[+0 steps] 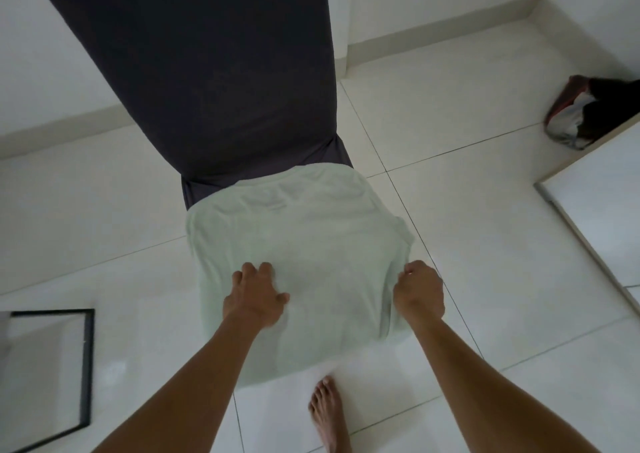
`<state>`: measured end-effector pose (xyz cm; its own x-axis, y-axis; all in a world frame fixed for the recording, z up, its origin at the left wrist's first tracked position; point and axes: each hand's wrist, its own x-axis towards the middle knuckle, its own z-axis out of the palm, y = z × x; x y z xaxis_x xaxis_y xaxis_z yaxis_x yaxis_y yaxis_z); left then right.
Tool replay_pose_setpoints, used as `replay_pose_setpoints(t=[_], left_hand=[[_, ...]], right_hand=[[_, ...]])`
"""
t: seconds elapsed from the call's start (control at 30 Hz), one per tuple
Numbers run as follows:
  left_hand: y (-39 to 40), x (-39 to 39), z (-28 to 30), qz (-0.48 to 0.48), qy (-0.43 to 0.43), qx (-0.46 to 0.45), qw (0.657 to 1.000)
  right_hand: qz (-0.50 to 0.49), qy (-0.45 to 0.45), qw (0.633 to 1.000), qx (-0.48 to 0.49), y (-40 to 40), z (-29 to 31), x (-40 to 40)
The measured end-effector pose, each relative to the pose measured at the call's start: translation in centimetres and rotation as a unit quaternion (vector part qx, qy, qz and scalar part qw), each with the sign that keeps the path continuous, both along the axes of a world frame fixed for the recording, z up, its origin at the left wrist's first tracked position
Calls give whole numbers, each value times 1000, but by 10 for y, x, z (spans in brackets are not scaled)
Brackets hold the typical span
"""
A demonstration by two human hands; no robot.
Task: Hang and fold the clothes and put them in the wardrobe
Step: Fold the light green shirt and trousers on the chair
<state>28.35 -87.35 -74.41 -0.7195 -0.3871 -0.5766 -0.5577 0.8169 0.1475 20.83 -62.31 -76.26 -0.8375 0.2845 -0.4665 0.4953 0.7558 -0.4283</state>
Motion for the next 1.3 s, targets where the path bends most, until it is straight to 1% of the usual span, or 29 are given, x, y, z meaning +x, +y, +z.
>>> replay_pose_setpoints(t=[0.07, 0.17, 0.27, 0.37, 0.43, 0.53, 0.67, 0.83, 0.93, 1.1, 1.2, 1.3], left_hand=[[0, 7, -2, -14, -2, 10, 1000], [0, 22, -12, -41, -3, 20, 999], [-2, 31, -19, -58, -3, 38, 998], [-2, 40, -10, -70, -7, 53, 996], [2, 47, 4, -73, -26, 65, 995], [-5, 56, 25, -86, -58, 64, 993], [-33, 56, 48, -98, -64, 61, 991], [-100, 41, 59, -126, -49, 42, 990], [-147, 31, 55, -139, -47, 38, 988], [-226, 5, 40, -163, -47, 50, 984], [-248, -10, 29, -150, -33, 62, 986], [-251, -23, 14, -102, -12, 93, 990]], right_hand=[[-9, 23, 1000, 4, 4, 4, -5], [-11, 57, 997, 42, 14, 11, -5], [17, 73, 996, 53, 17, 16, 3], [66, 63, 995, 26, 4, 20, 20], [87, 46, 995, 7, -9, 26, 39], [103, 17, 994, -40, -36, 34, 70], [118, -2, 990, -73, -75, 43, 102], [60, -44, 992, -98, -134, 50, 146], [-3, -74, 991, -109, -170, 49, 173], [-95, -101, 987, -84, -249, 43, 215], [-115, -101, 986, -59, -282, 35, 228], [-129, -97, 987, -20, -305, 21, 232]])
